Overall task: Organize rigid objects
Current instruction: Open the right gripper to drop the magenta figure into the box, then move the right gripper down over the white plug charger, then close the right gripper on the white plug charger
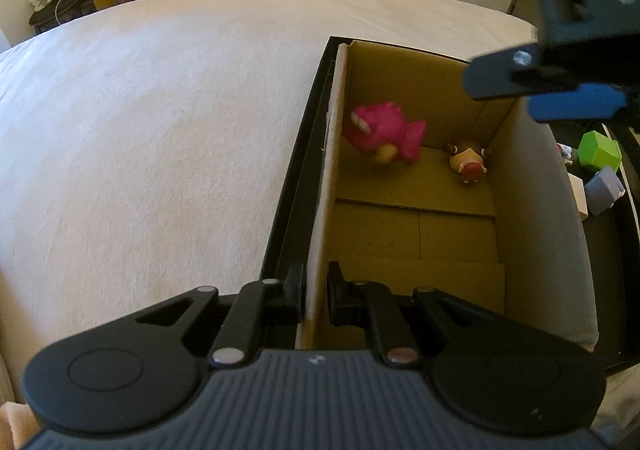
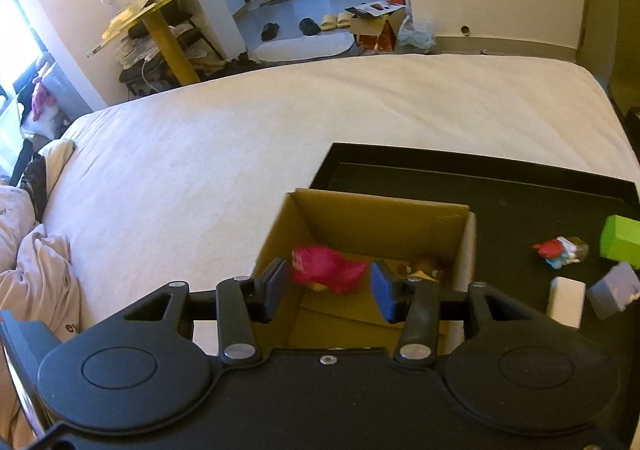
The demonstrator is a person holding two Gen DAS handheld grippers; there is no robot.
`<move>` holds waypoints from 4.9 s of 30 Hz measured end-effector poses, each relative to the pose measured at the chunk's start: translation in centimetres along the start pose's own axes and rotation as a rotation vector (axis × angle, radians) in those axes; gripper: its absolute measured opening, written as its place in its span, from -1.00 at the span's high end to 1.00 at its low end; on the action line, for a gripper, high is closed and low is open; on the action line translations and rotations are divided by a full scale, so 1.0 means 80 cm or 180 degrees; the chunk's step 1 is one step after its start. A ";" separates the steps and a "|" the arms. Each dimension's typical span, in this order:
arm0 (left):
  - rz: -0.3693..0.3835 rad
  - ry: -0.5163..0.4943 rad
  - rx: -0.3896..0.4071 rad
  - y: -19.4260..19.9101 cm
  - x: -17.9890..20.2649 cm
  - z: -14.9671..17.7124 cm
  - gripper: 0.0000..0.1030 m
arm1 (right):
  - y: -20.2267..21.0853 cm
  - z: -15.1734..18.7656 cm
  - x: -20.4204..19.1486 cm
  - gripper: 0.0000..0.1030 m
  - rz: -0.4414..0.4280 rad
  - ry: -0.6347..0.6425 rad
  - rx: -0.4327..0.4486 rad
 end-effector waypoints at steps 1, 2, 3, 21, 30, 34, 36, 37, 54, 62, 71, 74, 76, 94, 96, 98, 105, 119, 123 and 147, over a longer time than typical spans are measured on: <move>-0.0002 0.0000 0.0001 0.000 0.000 0.000 0.79 | 0.003 0.002 0.006 0.05 0.0014 -0.0014 0.0007; -0.0003 0.0002 0.0000 0.000 0.000 0.000 0.79 | 0.004 0.003 0.010 0.02 0.0026 -0.0024 0.0009; -0.0003 0.0003 0.0002 0.000 0.000 0.000 0.79 | 0.006 0.005 0.015 0.01 0.0038 -0.0040 0.0007; -0.0075 -0.0082 0.0011 0.000 0.007 0.001 0.79 | 0.035 0.029 0.097 -0.49 0.0390 -0.0174 0.0092; -0.0114 -0.0099 0.0005 -0.001 0.010 0.002 0.79 | 0.033 0.051 0.138 -0.49 0.0458 -0.0350 0.0012; -0.0130 -0.0110 0.0007 -0.002 0.011 0.002 0.79 | 0.030 0.060 0.154 -0.49 0.0494 -0.0431 -0.0019; -0.0131 -0.0101 0.0006 -0.002 0.011 0.002 0.79 | 0.028 0.063 0.160 -0.49 0.0511 -0.0448 -0.0039; -0.0129 -0.0097 0.0005 -0.002 0.011 0.002 0.79 | 0.028 0.064 0.163 -0.49 0.0516 -0.0455 -0.0044; -0.0207 -0.0146 0.0002 -0.005 0.016 0.003 0.78 | -0.005 0.093 0.220 -0.33 0.0679 -0.0631 -0.0054; -0.0255 -0.0158 0.0005 -0.007 0.018 0.003 0.77 | -0.030 0.100 0.230 -0.05 0.0639 -0.0696 -0.0028; -0.0266 -0.0151 0.0005 -0.008 0.018 0.004 0.76 | -0.064 0.101 0.219 0.45 0.0619 -0.0602 -0.0094; -0.0243 -0.0113 0.0004 -0.008 0.016 0.004 0.76 | -0.070 0.102 0.219 0.56 0.0615 -0.0619 -0.0105; -0.0223 -0.0101 0.0007 -0.006 0.014 0.004 0.77 | -0.074 0.102 0.218 0.58 0.0600 -0.0621 -0.0110; -0.0161 -0.0078 0.0001 -0.002 0.009 0.003 0.78 | -0.091 0.104 0.218 0.62 0.0833 -0.0550 -0.0163; -0.0150 -0.0071 -0.0003 -0.002 0.009 0.003 0.78 | -0.093 0.103 0.218 0.62 0.0857 -0.0542 -0.0177; -0.0145 -0.0066 -0.0004 -0.002 0.009 0.002 0.78 | -0.093 0.103 0.216 0.62 0.0847 -0.0546 -0.0182; -0.0133 -0.0063 -0.0003 -0.002 0.010 0.003 0.78 | -0.096 0.100 0.211 0.70 0.0890 -0.0461 -0.0225; -0.0125 -0.0067 -0.0023 -0.002 0.009 0.003 0.78 | -0.073 0.126 0.215 0.73 0.0836 -0.0553 -0.0623; -0.0117 -0.0059 -0.0020 -0.002 0.008 0.003 0.78 | -0.067 0.136 0.214 0.73 0.0808 -0.0506 -0.0757; -0.0102 -0.0053 -0.0011 0.000 0.011 0.004 0.78 | -0.067 0.138 0.208 0.02 0.0931 -0.0410 -0.0960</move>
Point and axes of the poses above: each gripper's, at about its wrist camera, not at the fingertips, and y roughly against the way its jaws point, x to its right, z to its underside, the point moved 6 cm from there along -y, roughly the way its jaws point, and after that the axes turned 12 degrees about z, right-handed, at the moved point
